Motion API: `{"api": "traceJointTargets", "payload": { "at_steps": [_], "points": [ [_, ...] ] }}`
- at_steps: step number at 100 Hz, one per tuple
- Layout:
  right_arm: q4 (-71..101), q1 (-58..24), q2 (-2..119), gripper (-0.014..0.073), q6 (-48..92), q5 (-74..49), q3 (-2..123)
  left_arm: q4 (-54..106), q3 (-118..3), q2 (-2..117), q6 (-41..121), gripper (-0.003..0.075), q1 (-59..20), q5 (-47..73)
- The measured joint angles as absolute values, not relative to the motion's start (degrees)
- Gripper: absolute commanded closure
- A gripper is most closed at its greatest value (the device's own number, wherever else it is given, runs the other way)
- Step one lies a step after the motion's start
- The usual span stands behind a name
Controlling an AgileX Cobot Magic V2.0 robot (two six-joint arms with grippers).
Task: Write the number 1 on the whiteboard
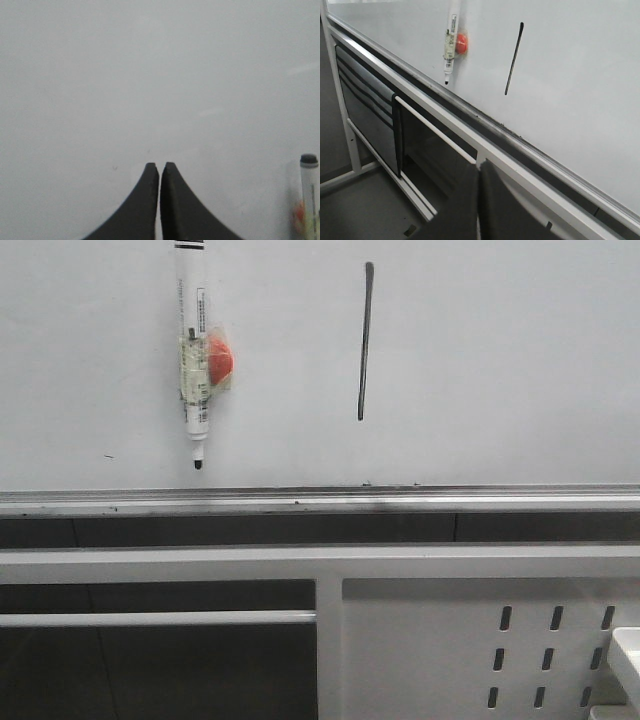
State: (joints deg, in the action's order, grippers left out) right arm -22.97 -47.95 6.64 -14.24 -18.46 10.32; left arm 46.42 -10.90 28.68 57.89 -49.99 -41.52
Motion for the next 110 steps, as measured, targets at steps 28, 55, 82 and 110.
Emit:
{"api": "traceJointTargets", "payload": {
  "at_steps": [28,55,82,110],
  "points": [
    [-23.0,-47.9,6.6,0.0663,-14.2,-18.4,10.3,18.5,-10.9,24.5,25.6,0.0740,-31.2,-31.8],
    [-23.0,-47.9,6.6,0.0663,-14.2,-18.4,10.3,5.7,-10.8,13.0,9.0,0.0740,-10.2,1.6],
    [-23.0,-47.9,6.6,0.0663,-14.2,-18.4,10.3,4.6,-5.1,2.7,7.5,0.0740,4.5,16.0],
    [-23.0,-47.9,6.6,0.0663,-14.2,-18.4,10.3,4.2,0.2,-0.3,5.7,0.0740,5.6,17.5]
  ]
}}
